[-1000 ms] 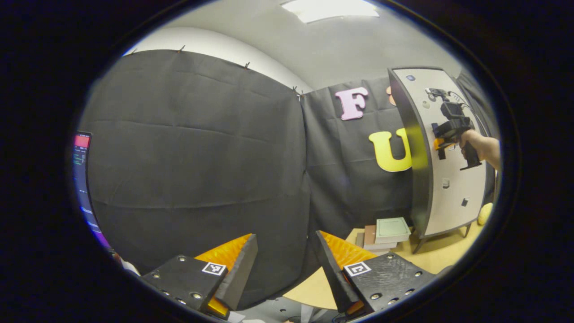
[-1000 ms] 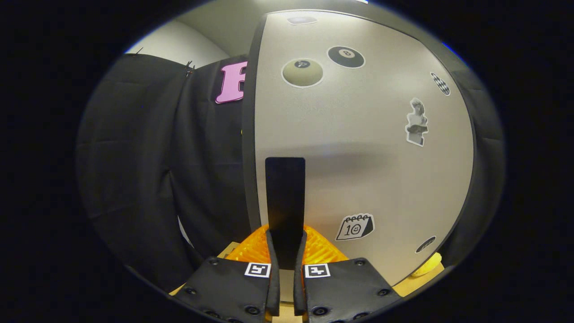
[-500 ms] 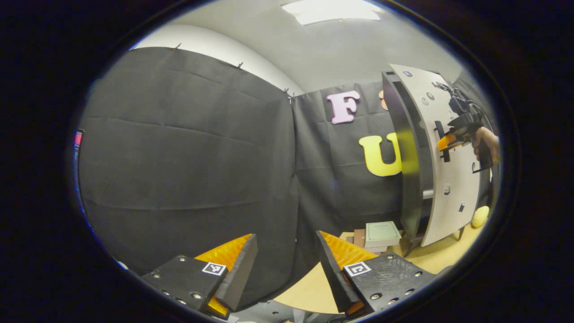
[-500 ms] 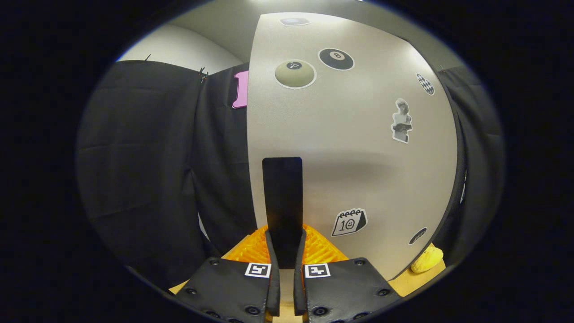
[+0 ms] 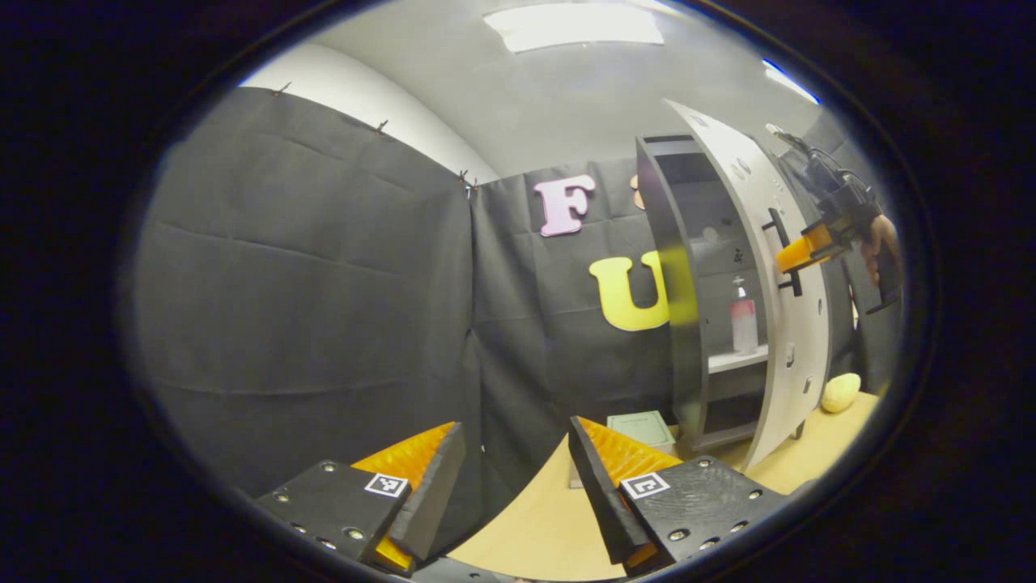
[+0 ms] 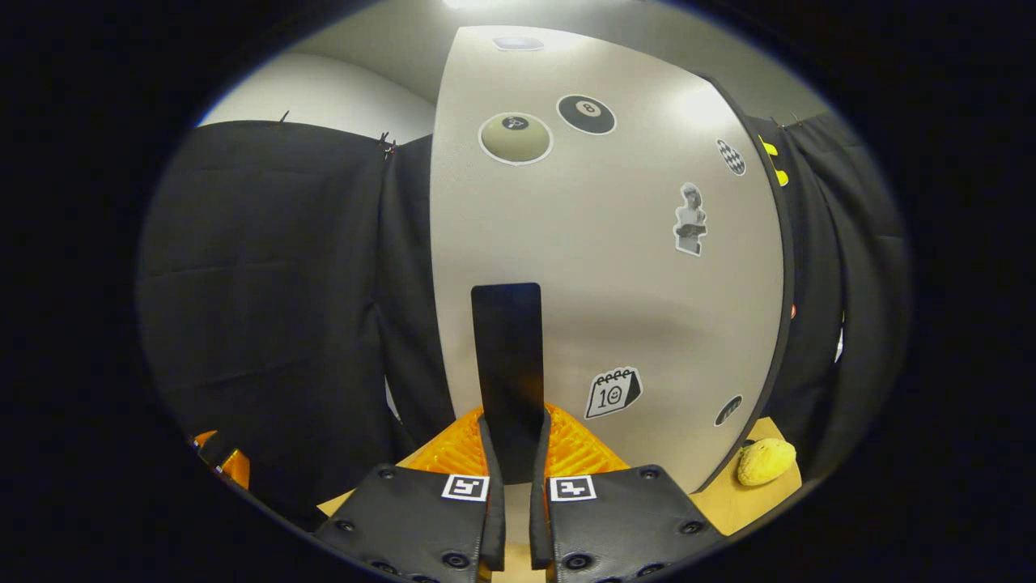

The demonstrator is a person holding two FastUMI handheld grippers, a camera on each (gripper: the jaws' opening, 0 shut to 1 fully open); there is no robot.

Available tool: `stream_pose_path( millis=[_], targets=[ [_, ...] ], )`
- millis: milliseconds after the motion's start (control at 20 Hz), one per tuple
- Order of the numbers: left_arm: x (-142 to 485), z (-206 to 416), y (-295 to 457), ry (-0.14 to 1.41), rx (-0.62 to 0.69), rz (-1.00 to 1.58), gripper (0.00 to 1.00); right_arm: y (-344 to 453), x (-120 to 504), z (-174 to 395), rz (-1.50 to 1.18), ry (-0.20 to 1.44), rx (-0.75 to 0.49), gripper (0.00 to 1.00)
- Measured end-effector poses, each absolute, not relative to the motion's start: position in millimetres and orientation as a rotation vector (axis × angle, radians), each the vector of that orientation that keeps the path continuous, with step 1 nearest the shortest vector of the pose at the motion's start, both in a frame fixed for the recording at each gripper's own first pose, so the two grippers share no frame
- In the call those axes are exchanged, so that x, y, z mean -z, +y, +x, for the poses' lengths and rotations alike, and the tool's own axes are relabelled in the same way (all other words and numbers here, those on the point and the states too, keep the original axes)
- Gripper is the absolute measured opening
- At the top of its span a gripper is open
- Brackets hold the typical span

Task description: Open the cabinet door with the right hand, grasp the bottle in the cabinet with the left hand and place it on the coaster, then close the cabinet door with the right hand.

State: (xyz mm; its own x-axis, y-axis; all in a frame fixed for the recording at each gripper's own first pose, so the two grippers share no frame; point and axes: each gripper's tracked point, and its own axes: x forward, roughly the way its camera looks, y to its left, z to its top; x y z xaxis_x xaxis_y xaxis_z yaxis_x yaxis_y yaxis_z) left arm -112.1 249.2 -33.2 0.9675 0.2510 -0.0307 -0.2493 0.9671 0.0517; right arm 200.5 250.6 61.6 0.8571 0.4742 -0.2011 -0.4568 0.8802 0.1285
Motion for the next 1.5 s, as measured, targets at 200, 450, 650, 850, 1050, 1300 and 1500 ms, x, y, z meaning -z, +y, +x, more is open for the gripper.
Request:
stream_pose_path(
  millis=[200,450,650,850,1050,1300,1500],
  targets=[
    [29.8,-91.8,190.6,0.043,-0.179,0.032,0.77,234.0,-60.1,199.2,0.065,0.231,-0.543,0.13],
    [19.4,-84.0,109.0,0.039,-0.120,0.032,0.80,215.3,-61.4,191.3,0.059,0.222,-0.592,0.12],
    [14.6,-80.4,70.2,0.037,-0.092,0.033,0.77,203.0,-62.5,192.4,0.045,0.216,-0.618,0.13],
    [4.2,-76.3,37.5,0.016,-0.072,0.033,0.80,192.6,-62.2,191.9,0.043,0.208,-0.626,0.13],
    [3.4,-70.2,1.5,0.021,-0.047,0.010,0.77,180.7,-61.2,185.9,-0.001,0.189,-0.612,0.13],
    [-8.1,-71.1,-42.5,0.005,-0.016,0.031,0.80,161.9,-62.2,183.9,0.038,0.162,-0.631,0.13],
    [-14.4,-73.1,-70.2,-0.004,0.002,0.051,0.80,142.3,-64.2,176.5,0.044,0.141,-0.600,0.13]
  ],
)
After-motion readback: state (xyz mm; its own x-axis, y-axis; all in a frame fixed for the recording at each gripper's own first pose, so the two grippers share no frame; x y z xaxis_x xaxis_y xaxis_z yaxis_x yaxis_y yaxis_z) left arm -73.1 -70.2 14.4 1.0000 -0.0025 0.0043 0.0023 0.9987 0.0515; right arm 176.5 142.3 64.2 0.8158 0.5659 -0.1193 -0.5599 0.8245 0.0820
